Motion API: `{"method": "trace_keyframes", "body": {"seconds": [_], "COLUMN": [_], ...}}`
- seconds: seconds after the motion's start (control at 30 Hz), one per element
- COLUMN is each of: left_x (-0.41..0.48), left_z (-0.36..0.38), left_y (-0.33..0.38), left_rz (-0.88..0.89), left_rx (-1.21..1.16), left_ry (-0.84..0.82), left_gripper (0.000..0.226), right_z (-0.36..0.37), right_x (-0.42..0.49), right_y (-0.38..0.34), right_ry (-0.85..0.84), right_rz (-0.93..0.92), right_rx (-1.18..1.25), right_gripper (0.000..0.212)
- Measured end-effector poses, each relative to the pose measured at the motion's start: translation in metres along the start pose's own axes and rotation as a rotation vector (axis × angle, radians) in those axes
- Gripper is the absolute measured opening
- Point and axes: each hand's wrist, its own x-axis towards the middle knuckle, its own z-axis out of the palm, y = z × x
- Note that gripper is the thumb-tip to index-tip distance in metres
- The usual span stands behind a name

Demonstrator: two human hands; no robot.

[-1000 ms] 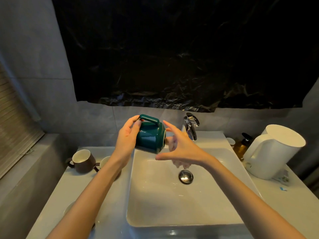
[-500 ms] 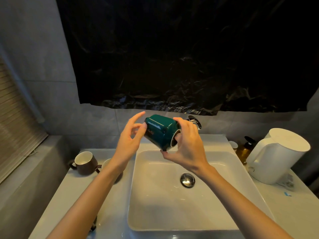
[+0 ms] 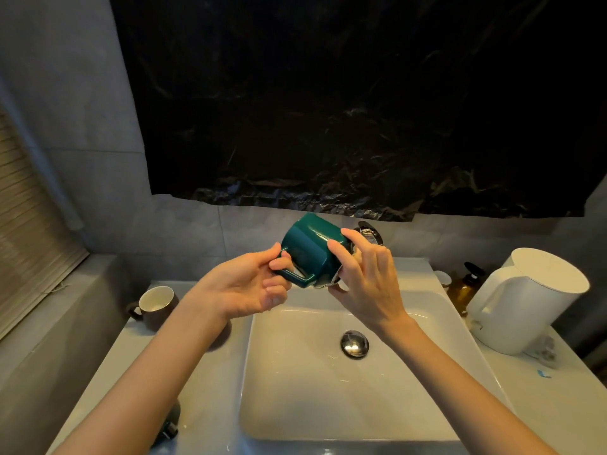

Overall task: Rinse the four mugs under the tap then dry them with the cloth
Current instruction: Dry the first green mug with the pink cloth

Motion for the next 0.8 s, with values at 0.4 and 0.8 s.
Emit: {"method": "trace_keyframes", "body": {"seconds": [0.4, 0.8], "left_x": [0.034, 0.037], "left_z": [-0.039, -0.050], "left_y": [-0.036, -0.047], "left_rz": [0.779, 1.261], "left_rx": [1.126, 1.791], "left_ry": [0.557, 0.618], "left_gripper": [0.020, 0.008], "right_z": [-0.011, 0.011], "right_x": [0.018, 0.018], "right_y": [-0.006, -0.022], "right_ry": [-0.105, -0.316], "right_rz": [0.383, -0.036], "right_rx": [0.661, 0.118], "right_gripper": [0.034, 0.037]}}
